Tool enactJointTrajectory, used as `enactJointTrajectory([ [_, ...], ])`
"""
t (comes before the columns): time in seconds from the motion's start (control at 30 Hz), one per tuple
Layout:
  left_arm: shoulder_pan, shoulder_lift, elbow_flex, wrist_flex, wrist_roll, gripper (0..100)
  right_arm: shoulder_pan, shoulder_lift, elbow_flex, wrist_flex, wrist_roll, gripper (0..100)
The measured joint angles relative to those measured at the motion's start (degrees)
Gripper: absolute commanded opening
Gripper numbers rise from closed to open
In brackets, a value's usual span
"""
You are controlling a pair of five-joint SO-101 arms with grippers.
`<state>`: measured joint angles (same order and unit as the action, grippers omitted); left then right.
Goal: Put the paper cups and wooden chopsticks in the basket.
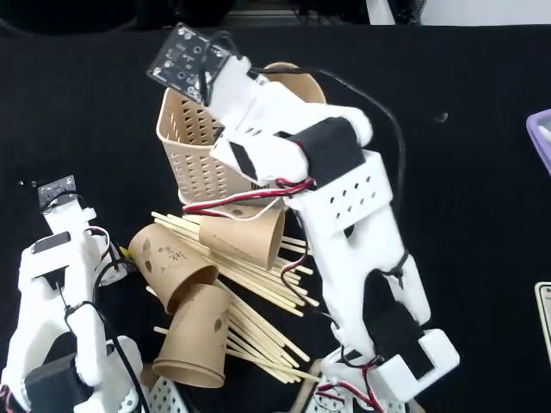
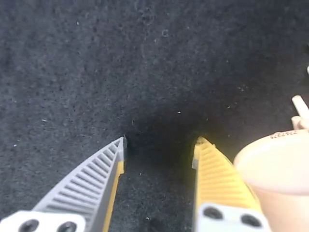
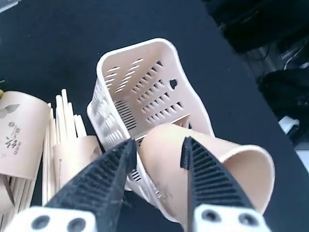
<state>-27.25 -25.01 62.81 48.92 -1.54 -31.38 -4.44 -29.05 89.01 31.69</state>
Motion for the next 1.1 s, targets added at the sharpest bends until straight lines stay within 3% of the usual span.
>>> enactJointTrajectory([
  [0.23, 0.0, 0.0, 0.0, 0.0, 0.0, 23, -0.3, 0.3, -1.5, 0.0, 0.0, 16.4],
  [0.37, 0.0, 0.0, 0.0, 0.0, 0.0, 23, -0.3, -0.5, -8.7, 2.2, -2.5, 22.1],
  [0.67, 0.0, 0.0, 0.0, 0.0, 0.0, 23, 6.3, 1.3, -11.3, 5.9, -4.0, 22.9],
  [0.9, 0.0, 0.0, 0.0, 0.0, 0.0, 23, 6.7, 5.3, -10.9, 6.6, -4.0, 22.9],
  [1.0, 0.0, 0.0, 0.0, 0.0, 0.0, 23, 6.7, 6.9, -10.9, 7.6, -4.0, 16.7],
  [1.1, 0.0, 0.0, 0.0, 0.0, 0.0, 23, 6.7, 7.2, -10.9, 7.8, -4.0, 0.2],
])
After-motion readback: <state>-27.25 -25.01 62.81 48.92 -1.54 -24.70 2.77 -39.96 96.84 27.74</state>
